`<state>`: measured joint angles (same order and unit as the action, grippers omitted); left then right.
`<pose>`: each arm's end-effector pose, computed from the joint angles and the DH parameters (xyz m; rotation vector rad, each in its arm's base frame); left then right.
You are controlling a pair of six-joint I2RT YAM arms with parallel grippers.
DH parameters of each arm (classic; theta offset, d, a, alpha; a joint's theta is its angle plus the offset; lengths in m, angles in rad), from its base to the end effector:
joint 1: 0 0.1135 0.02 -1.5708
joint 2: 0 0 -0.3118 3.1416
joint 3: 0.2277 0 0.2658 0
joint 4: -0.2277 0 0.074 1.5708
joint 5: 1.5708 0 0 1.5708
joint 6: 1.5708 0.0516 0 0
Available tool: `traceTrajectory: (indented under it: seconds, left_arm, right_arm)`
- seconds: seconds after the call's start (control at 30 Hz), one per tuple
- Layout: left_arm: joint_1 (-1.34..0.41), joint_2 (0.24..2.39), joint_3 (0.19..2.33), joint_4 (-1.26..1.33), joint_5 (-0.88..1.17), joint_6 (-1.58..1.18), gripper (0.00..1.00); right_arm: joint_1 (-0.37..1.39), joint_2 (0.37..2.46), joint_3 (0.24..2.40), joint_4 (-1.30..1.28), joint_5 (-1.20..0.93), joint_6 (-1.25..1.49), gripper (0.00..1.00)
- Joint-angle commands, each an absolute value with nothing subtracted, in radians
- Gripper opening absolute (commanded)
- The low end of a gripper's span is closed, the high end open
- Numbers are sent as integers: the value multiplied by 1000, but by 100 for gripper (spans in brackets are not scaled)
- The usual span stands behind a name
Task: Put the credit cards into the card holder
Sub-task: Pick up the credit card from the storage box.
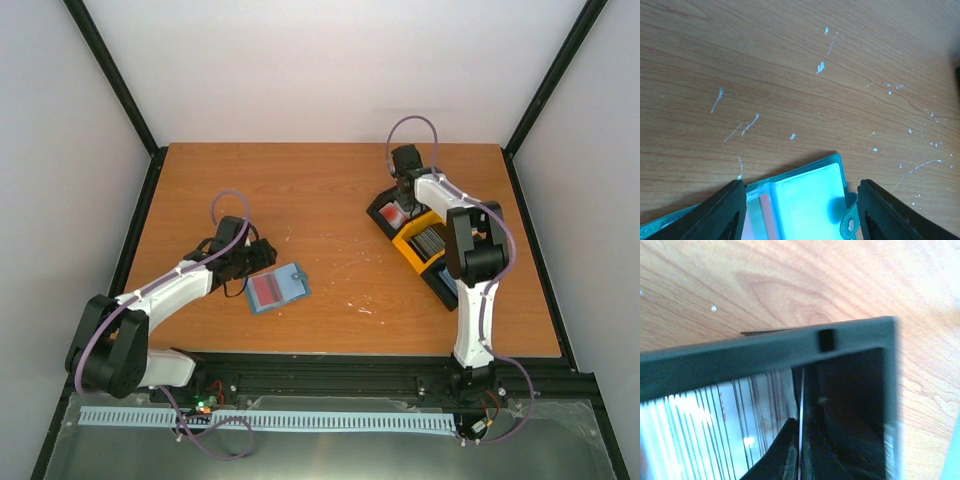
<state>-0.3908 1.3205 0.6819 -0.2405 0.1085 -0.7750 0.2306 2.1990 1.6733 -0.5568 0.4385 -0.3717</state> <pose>0.2442 -0.1066 0.2129 -0.4382 2.5143 -0.6218 0.5054 0.0961 0.1811 -0.6379 2.5441 -0.6281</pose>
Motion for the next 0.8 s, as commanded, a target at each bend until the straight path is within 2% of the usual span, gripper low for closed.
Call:
traceTrajectory:
  seconds: [0.0,0.23,0.43,0.53,0.67,0.77]
  left_arm:
    - [-394,1307,719,-232,102,-770,62]
    - [-393,1282,729,-217,130,-768,63]
    - [-393,1218,723,-198,137,-748,70]
    - [-394,1170,707,-195,133,-739,78]
    - [-393,1110,692,-220,137,-724,98]
    - [-393,1090,685,-258,138,-715,100]
  right_arm:
    - [235,2030,1669,-640,413,-336,3]
    - [235,1823,1652,-744,267,-247,3]
    - [235,1635,1628,-820,-136,-25,3]
    - [235,1512,1507,-720,-379,139,3]
    - [271,1392,1324,-559,-595,332,3]
    - [295,1348,1192,-434,-656,451,3]
